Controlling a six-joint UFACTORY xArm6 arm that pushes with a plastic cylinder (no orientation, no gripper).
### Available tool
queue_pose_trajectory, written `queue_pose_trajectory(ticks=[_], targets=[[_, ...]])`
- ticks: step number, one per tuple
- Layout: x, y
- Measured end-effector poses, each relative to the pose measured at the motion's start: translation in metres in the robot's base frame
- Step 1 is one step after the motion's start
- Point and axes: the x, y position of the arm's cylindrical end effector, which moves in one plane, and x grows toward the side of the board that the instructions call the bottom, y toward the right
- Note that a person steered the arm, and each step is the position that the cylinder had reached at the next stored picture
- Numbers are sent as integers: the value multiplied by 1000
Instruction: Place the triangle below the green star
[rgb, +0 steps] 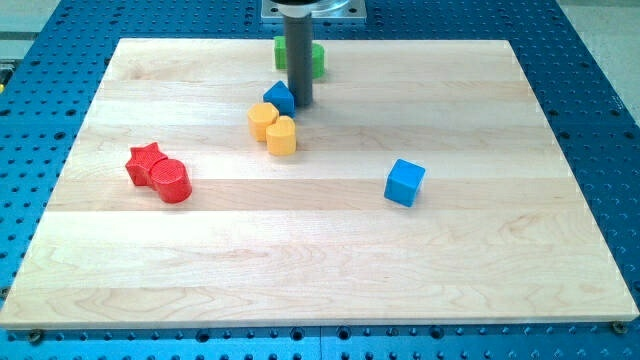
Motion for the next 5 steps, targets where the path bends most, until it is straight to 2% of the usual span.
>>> queue_pose_trajectory(ticks=[1,2,4,5], targets=[[42,18],[30,-47],[-56,-24],[-35,-24]])
